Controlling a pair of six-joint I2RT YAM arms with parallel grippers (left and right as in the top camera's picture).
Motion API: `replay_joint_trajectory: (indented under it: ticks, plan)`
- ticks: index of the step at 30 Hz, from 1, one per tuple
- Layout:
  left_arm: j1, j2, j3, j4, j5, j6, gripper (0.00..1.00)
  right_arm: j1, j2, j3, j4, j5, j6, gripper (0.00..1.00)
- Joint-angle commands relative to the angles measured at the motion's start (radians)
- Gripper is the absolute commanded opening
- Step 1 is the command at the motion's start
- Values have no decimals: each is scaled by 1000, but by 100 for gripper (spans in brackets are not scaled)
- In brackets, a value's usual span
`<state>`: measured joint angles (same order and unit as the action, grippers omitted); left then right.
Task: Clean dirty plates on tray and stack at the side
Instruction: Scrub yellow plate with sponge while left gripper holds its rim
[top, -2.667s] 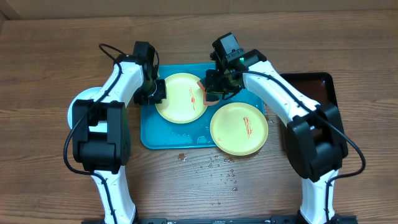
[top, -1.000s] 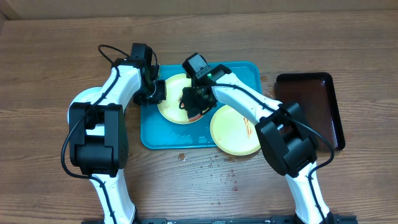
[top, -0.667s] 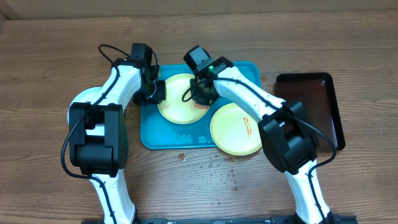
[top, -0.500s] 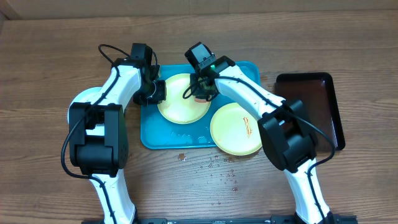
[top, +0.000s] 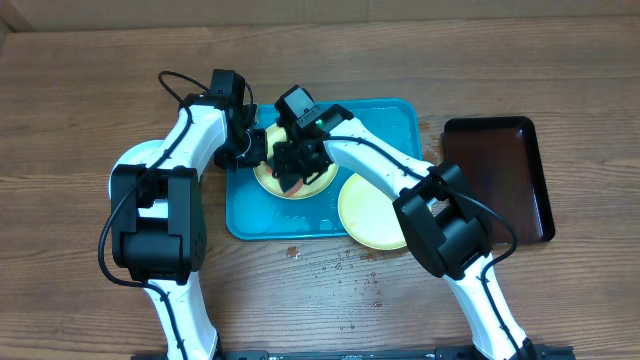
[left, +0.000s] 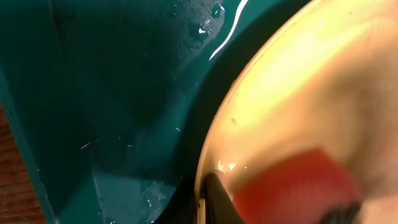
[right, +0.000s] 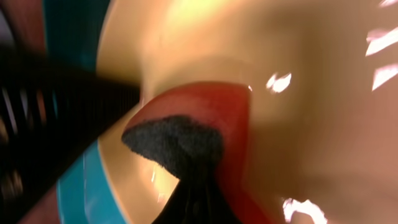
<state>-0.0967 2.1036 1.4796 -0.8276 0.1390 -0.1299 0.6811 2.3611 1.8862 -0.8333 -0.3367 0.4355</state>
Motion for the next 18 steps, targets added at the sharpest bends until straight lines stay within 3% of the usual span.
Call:
replay_joint_trajectory:
  ticks: [1,9,18]
  plan:
    - [-14,69,-54,-5,-61,34,4,-41,31,8,-103,32,-21,4]
    - [-14,69,-53,-4,-61,34,4,-158,31,58,-224,295,-21,4]
    - [-14,69,-53,-5,-62,34,4,-138,54,57,36,93,-15,4]
